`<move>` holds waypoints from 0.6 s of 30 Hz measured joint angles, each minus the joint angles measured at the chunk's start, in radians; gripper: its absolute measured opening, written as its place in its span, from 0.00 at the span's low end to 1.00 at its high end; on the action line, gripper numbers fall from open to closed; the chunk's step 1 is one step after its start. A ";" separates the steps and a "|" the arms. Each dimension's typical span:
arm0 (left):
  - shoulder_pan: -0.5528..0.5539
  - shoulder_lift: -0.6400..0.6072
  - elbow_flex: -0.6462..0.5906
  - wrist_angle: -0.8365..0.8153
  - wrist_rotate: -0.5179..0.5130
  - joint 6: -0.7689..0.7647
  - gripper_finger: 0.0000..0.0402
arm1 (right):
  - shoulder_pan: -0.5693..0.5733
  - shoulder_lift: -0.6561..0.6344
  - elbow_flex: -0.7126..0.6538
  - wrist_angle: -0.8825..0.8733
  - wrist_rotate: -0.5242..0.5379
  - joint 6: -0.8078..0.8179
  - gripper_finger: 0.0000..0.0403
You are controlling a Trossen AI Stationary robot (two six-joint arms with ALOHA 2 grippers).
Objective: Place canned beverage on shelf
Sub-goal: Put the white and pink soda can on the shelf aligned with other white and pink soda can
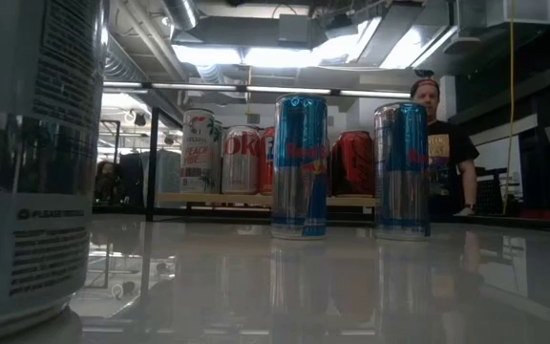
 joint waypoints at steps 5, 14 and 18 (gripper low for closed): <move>0.028 -0.014 0.125 -0.257 -0.013 0.021 0.99 | 0.000 -0.002 0.050 -0.078 -0.021 0.000 0.84; 0.060 -0.013 0.335 -0.629 0.027 0.020 0.99 | 0.008 -0.002 0.124 -0.274 -0.007 0.010 0.84; 0.054 -0.013 0.372 -0.697 0.029 -0.011 0.99 | 0.009 -0.002 0.135 -0.326 -0.005 0.030 0.84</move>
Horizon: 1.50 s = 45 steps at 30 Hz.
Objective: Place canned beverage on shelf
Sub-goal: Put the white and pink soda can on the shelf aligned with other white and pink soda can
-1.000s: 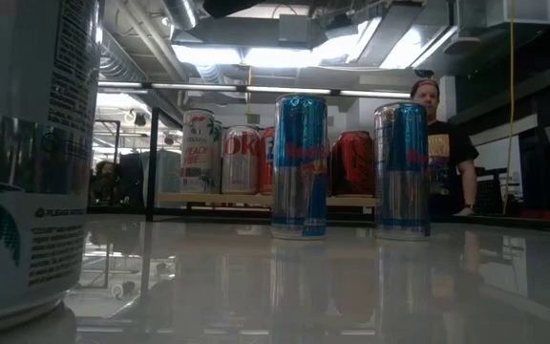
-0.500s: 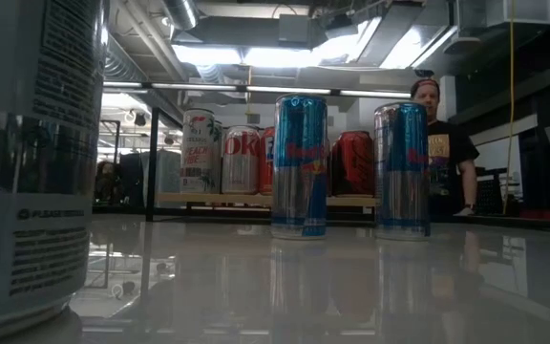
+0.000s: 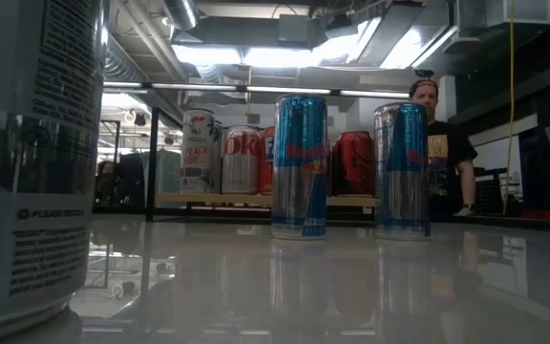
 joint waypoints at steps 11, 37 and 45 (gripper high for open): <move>-0.006 0.001 0.010 -0.133 -0.006 -0.182 0.99 | -0.002 0.000 0.002 -0.005 -0.008 0.000 0.84; -0.034 0.107 0.009 -0.131 -0.039 -0.204 0.98 | -0.003 0.000 0.002 -0.003 -0.008 0.000 0.84; -0.030 0.107 0.009 -0.131 -0.061 -0.202 0.92 | -0.003 0.000 0.002 -0.003 -0.008 0.000 0.84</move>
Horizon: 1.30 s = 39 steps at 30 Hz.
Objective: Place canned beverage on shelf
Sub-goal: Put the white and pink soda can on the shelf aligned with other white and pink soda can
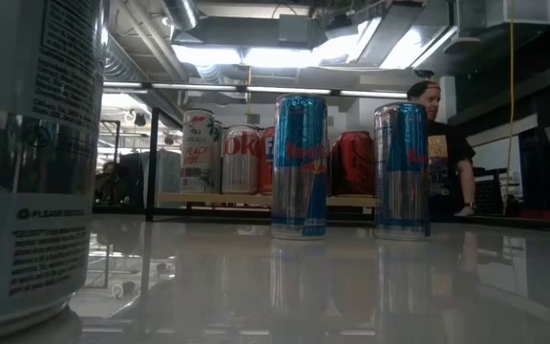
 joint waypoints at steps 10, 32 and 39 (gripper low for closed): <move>0.000 0.000 0.000 0.000 0.001 -0.002 0.67 | 0.000 0.000 0.000 0.000 0.000 0.000 0.84; 0.112 -0.189 -0.002 -0.075 0.007 0.094 0.59 | 0.000 -0.167 0.000 -0.226 0.109 -0.006 0.84; 0.293 -0.373 -0.002 -0.175 0.057 0.229 0.59 | 0.021 -0.270 -0.100 -0.267 0.168 -0.030 0.84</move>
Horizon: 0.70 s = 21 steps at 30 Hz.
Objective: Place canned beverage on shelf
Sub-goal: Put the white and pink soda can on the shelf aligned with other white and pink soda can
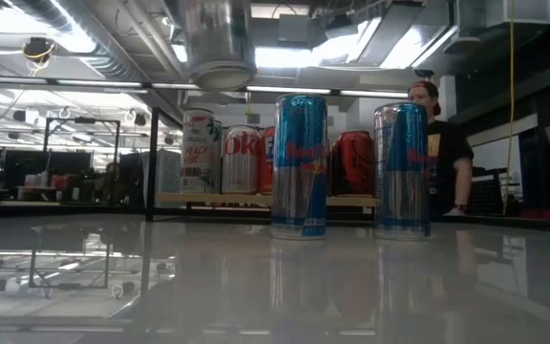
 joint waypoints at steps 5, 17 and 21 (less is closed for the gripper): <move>0.173 -0.141 0.000 -0.091 0.035 0.089 0.59 | -0.002 -0.108 -0.164 0.077 0.004 -0.002 0.84; 0.540 -0.331 -0.062 -0.202 0.196 0.234 0.59 | -0.192 -0.389 -0.609 0.614 -0.191 -0.266 0.84; 0.640 -0.334 -0.109 -0.200 0.264 0.275 0.59 | -0.289 -0.406 -0.670 0.714 -0.312 -0.346 0.84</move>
